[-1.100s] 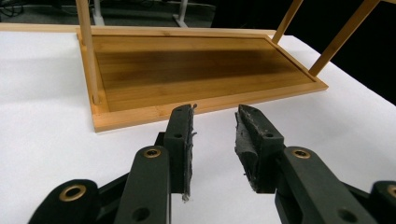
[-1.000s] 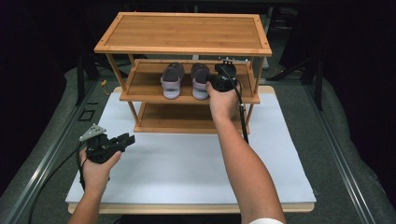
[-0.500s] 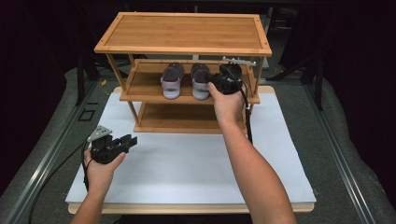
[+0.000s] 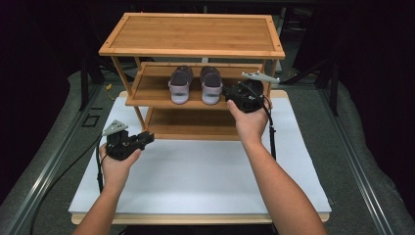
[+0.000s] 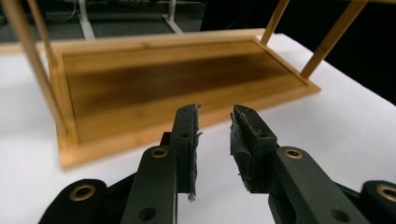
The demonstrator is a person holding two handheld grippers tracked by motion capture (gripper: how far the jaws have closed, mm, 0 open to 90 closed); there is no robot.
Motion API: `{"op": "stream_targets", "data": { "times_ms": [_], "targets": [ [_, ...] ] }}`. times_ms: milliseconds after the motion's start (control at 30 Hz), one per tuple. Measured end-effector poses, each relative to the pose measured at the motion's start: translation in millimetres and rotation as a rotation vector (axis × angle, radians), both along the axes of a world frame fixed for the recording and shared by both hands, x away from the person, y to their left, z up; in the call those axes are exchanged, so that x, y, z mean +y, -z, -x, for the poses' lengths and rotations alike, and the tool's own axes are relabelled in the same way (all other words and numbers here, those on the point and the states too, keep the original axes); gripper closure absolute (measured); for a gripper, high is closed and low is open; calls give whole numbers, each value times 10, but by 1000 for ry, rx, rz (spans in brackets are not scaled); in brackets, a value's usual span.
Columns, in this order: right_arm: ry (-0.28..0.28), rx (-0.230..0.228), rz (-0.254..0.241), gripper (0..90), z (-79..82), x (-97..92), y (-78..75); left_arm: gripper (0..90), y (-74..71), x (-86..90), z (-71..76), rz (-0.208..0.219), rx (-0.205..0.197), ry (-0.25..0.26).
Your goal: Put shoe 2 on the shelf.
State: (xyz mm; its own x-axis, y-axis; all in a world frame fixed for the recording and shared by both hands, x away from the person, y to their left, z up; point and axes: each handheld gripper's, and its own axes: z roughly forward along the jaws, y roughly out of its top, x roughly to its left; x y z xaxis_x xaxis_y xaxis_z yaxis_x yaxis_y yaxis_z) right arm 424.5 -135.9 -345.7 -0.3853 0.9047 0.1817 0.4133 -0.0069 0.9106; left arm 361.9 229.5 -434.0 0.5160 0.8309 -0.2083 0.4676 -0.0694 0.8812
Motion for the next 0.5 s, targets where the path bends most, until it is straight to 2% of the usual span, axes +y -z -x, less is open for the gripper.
{"op": "stream_targets", "data": {
  "times_ms": [100, 167, 300, 333, 400, 433, 500],
  "targets": [
    [-42, 2, -10, 696, -58, -13, 35, 730, -205, -74, -145, -25, -42, -26],
    [-35, 0, -6, 720, -106, -2, 66, 734, -335, -105, -245, 3, -62, -35],
    [-32, 22, -15, 750, -214, 28, 127, 758, -515, -158, -461, 19, -94, -64],
    [-14, 21, -6, 770, -232, 44, 142, 779, -542, -171, -510, 12, -99, -72],
    [-19, 25, -2, 794, -271, 53, 169, 799, -567, -188, -559, -6, -104, -83],
    [-10, 27, 3, 818, -288, 54, 180, 824, -613, -206, -651, -28, -108, -94],
    [5, 33, -4, 851, -330, 46, 201, 852, -646, -223, -740, -53, -104, -112]
  ]
}}
